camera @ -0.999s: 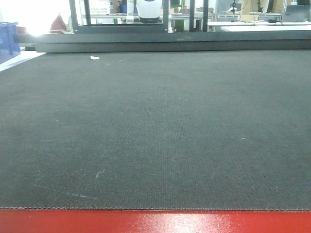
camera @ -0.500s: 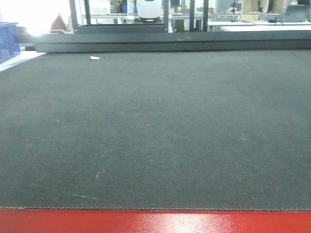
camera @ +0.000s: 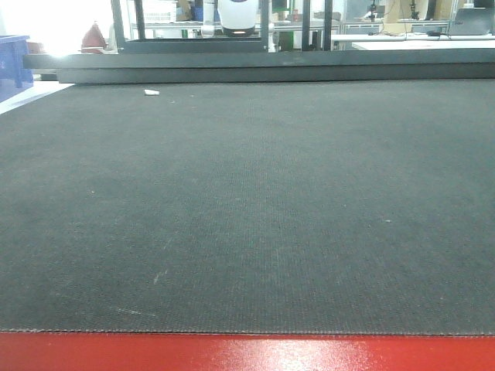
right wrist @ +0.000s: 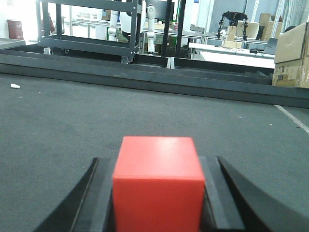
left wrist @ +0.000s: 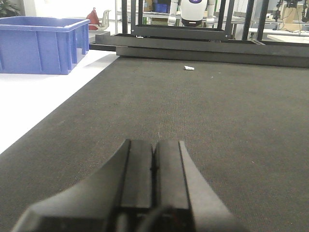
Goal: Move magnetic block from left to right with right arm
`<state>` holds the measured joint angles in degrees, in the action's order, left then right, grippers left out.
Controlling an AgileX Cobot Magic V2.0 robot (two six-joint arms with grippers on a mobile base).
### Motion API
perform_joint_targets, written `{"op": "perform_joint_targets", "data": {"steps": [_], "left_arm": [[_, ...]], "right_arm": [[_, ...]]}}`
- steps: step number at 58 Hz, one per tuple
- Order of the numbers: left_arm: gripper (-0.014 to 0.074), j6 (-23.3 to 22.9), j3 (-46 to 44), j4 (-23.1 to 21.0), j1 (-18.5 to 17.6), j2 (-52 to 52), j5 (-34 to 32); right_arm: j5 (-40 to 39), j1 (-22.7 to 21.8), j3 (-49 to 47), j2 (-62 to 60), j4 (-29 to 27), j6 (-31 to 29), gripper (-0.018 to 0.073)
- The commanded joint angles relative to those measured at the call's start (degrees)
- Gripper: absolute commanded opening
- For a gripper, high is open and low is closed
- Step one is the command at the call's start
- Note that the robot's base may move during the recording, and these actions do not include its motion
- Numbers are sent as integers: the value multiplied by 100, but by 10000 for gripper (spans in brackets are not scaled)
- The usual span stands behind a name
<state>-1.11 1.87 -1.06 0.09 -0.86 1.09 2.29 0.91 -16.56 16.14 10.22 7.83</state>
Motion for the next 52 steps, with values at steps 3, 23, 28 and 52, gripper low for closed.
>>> {"op": "perform_joint_targets", "data": {"steps": [3, 23, 28, 52], "left_arm": [[-117, -10, 40, -20, -16, -56, -448], [-117, -10, 40, -20, -16, -56, -448], [-117, -10, 40, -20, -16, -56, -448], [-117, -10, 40, -20, -16, -56, -448]], "right_arm": [[-558, -31, -169, 42, 82, -50, 276], [-558, -31, -169, 42, 82, -50, 276], [-558, -31, -169, 42, 82, -50, 276], [-558, -31, -169, 42, 82, -50, 276]]}}
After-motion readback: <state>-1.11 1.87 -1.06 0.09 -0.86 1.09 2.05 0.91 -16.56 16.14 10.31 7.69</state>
